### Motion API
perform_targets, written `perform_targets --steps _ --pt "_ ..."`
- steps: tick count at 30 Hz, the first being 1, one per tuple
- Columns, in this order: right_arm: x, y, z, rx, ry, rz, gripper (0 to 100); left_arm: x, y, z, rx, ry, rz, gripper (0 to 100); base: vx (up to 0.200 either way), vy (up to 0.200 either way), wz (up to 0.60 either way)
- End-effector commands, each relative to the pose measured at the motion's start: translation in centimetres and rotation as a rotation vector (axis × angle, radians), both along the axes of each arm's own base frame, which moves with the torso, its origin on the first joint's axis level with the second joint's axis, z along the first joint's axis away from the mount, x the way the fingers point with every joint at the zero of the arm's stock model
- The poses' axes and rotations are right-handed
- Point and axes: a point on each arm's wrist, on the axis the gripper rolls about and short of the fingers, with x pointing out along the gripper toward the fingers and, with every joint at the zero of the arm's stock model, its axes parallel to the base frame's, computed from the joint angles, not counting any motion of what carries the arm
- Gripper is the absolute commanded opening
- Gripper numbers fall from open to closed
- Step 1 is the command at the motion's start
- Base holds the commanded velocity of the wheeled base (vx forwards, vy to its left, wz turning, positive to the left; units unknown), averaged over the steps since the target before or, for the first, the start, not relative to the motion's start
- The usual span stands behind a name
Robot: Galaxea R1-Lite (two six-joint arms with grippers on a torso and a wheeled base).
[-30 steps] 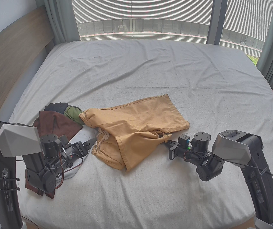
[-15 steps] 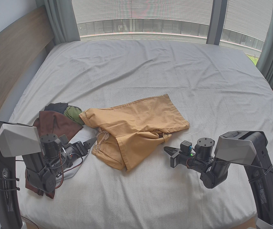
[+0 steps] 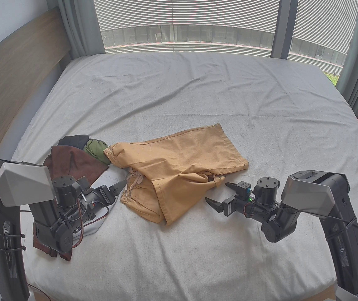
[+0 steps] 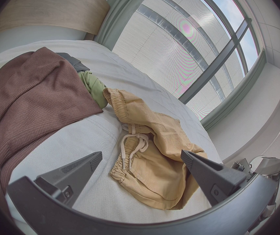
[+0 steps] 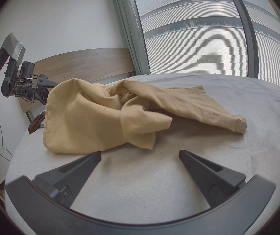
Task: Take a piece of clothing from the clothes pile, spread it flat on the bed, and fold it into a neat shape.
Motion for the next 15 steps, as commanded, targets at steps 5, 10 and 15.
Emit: perform_targets --steps 5,10,15 --pt "1.6 0.2 -0.7 -0.026 -0.040 -0.001 100 0.0 0.0 0.1 -0.003 -0.002 0.000 100 0.000 0.000 0.00" --pt "2.2 0.5 -0.4 -0.022 -0.060 0.003 100 0.0 0.0 0.1 -0.003 -0.002 0.000 100 0.000 0.000 0.00" --pt "2.5 0.6 -0.2 -0.023 -0.079 0.004 0 0.0 0.0 0.1 -0.003 -0.002 -0.002 100 0.000 0.000 0.00"
